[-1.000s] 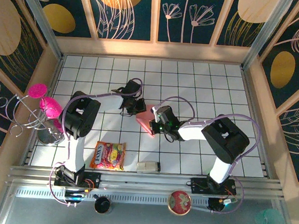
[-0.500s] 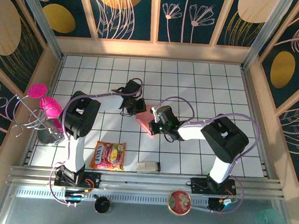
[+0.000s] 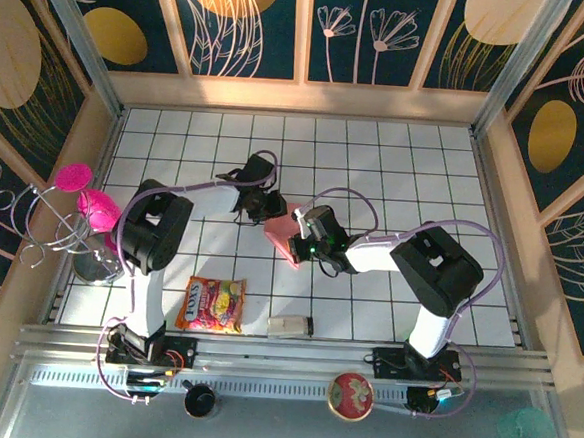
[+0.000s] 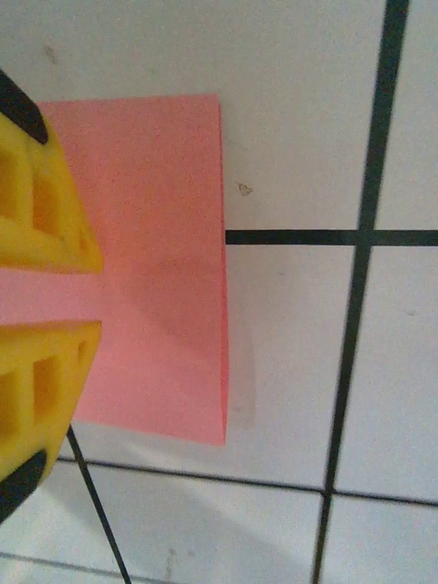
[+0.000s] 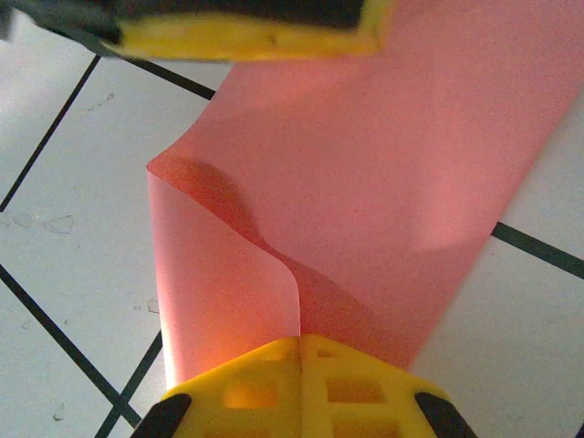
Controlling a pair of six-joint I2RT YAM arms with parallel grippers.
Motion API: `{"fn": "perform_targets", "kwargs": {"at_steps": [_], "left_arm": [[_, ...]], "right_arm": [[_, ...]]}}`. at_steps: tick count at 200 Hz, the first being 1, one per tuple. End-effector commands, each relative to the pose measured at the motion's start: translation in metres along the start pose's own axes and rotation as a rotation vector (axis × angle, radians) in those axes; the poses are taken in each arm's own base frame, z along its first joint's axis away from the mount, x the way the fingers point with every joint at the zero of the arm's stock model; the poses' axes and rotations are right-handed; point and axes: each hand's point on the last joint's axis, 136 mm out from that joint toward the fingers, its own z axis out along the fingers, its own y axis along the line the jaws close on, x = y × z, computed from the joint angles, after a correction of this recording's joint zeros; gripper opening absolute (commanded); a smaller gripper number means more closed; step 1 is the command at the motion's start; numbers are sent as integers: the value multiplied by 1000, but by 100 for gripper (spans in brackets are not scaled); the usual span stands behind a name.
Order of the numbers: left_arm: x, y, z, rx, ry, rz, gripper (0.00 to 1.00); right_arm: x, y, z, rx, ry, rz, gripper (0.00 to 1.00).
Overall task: Fold a paper plane with a square sheet of paper (pick it up from the middle)
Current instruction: Third fold the triangle at the center of the table.
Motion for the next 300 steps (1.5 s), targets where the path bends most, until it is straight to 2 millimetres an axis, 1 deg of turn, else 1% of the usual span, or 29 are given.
{"fn": "perform_targets", "kwargs": {"at_steps": [1, 18, 30, 38, 43, 45, 53, 55, 66, 87, 107, 122, 152, 192, 195, 200, 258, 300], "left_arm": [[-15, -16, -37, 23, -104, -28, 24], [-11, -14, -49, 33, -137, -66, 25], [-5, -9, -55, 40, -144, -93, 25], [1, -8, -58, 55, -142, -112, 25], [7, -5, -54, 64, -128, -130, 24], [6, -10, -60, 86, -136, -132, 24], [10, -16, -65, 136, -134, -151, 22], [17, -11, -63, 133, -119, -162, 22], [29, -10, -61, 161, -97, -188, 19], [46, -14, -56, 172, -65, -198, 16], [56, -14, -48, 171, -44, -209, 12], [60, -14, -42, 166, -42, -224, 9], [68, -11, -31, 152, -17, -234, 8], [72, -6, -29, 141, -10, -235, 6], [76, 0, -22, 120, 4, -241, 6], [78, 2, -21, 115, 10, -242, 6], [88, 13, -14, 89, 35, -250, 6], [87, 16, -11, 78, 34, -242, 6]], "right_arm": [[15, -13, 5, 43, 63, 35, 0], [16, -14, 5, 42, 63, 46, 0], [15, -14, 4, 39, 61, 50, 0], [15, -14, 4, 38, 61, 52, 0], [15, -13, 4, 36, 61, 51, 0], [15, -13, 4, 35, 62, 52, 0], [15, -13, 4, 34, 63, 53, 0], [15, -13, 5, 33, 63, 53, 0], [15, -13, 5, 31, 64, 56, 0], [15, -12, 6, 27, 68, 58, 0], [16, -12, 7, 27, 72, 60, 0], [16, -13, 8, 29, 74, 61, 0], [17, -13, 8, 32, 75, 62, 0], [17, -15, 8, 39, 78, 64, 0], [16, -15, 8, 39, 77, 63, 0], [16, -15, 8, 40, 78, 63, 0], [16, -17, 9, 44, 83, 67, 0], [17, -17, 9, 43, 85, 66, 0]]}}
